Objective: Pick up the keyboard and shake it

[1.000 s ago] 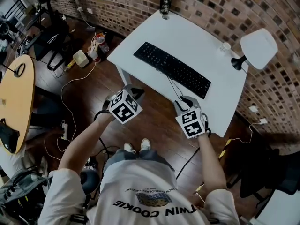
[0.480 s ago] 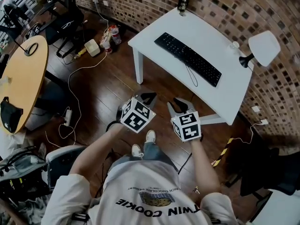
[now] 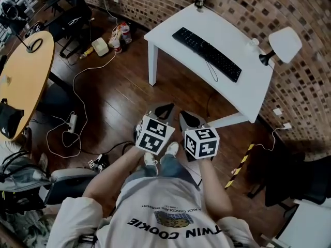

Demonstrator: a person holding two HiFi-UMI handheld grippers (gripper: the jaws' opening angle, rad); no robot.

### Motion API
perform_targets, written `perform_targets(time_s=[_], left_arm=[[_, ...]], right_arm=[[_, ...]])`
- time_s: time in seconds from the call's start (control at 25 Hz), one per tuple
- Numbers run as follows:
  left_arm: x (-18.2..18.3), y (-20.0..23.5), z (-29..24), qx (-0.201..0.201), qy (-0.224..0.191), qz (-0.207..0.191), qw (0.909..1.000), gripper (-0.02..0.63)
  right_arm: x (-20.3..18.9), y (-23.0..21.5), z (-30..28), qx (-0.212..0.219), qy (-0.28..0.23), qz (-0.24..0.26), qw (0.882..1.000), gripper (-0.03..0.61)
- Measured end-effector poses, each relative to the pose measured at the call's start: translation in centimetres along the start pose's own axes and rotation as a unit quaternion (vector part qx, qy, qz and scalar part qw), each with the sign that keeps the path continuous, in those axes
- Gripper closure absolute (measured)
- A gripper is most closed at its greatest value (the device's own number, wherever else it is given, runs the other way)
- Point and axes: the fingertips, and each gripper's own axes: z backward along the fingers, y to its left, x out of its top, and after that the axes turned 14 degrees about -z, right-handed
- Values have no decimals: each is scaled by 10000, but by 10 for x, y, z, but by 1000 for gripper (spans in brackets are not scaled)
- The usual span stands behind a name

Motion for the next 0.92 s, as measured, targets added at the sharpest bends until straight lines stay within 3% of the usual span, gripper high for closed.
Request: perform_targets(time_s=[0.36,0.6,0.92], left_arm=[[16,-44,22,376,-215,381,9983,606],[26,-75,29,641,-211,462,9966,606],[31,-132,31,635,-123,507,9966,606]], right_arm=[[2,8,47,207,-541,-237,9980,561],[-7,-1,82,264,-599,46,9978,561],[-27,-20,126,346,-616,57,9975,561]])
